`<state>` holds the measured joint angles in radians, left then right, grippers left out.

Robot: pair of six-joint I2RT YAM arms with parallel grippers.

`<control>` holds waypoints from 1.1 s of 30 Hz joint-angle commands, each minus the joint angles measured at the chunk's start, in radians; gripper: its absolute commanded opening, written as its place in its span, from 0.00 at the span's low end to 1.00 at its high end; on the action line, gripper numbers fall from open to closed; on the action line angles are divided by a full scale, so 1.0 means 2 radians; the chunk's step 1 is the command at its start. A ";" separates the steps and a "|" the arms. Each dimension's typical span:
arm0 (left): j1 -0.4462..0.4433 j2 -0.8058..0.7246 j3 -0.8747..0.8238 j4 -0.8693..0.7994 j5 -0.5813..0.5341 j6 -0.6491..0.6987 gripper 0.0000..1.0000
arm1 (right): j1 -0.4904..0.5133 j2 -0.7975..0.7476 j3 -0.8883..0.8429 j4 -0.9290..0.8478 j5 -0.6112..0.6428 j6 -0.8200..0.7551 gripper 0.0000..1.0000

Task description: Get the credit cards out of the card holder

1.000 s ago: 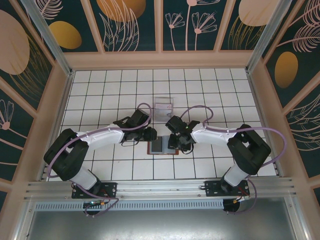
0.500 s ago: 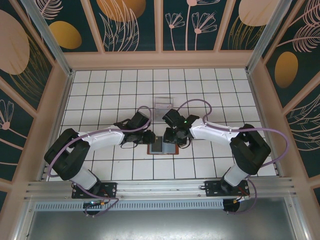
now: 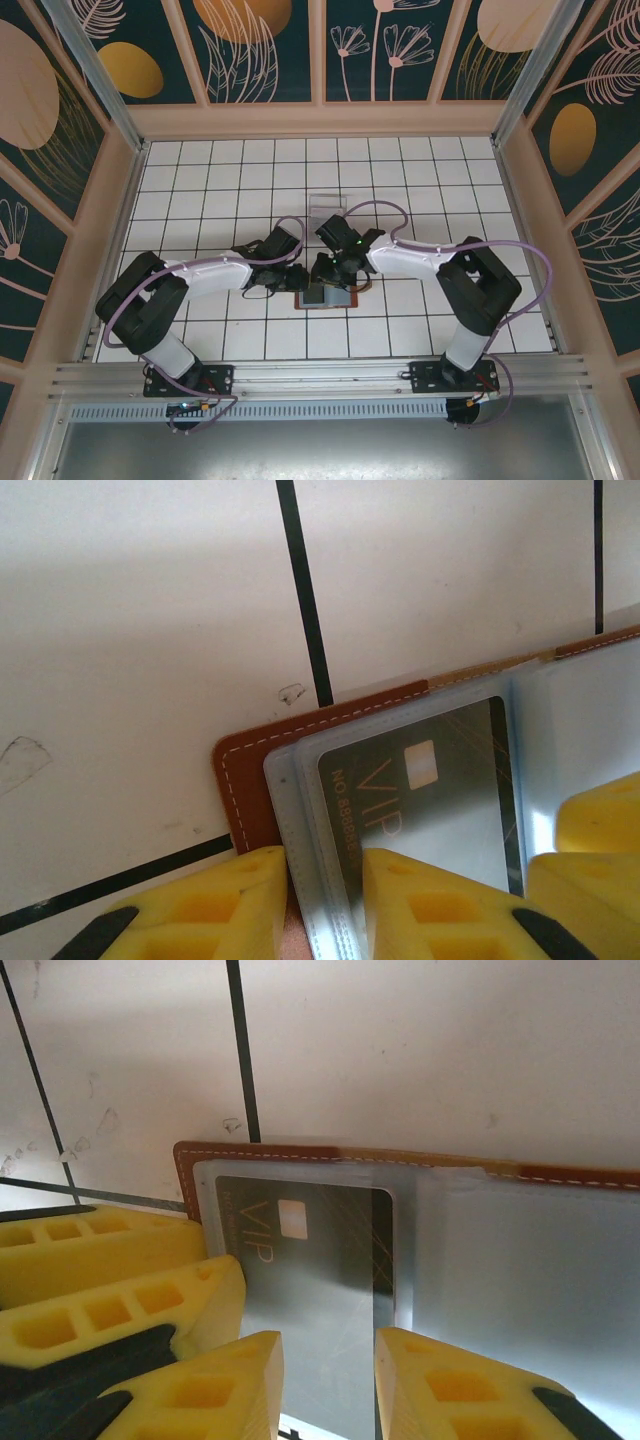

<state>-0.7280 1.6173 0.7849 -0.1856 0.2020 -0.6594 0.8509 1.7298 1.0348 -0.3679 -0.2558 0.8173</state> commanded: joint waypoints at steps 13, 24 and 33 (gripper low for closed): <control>-0.003 0.008 -0.012 -0.020 -0.004 -0.001 0.26 | 0.005 0.032 0.012 0.008 -0.003 -0.010 0.30; -0.003 0.000 -0.010 -0.022 -0.009 -0.001 0.27 | 0.009 0.040 0.018 -0.024 0.029 -0.018 0.29; -0.003 -0.001 -0.009 -0.024 -0.009 -0.002 0.28 | 0.012 0.037 0.024 -0.048 0.050 -0.020 0.28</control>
<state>-0.7280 1.6165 0.7834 -0.1856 0.1989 -0.6594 0.8680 1.7870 1.0630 -0.3939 -0.2066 0.7906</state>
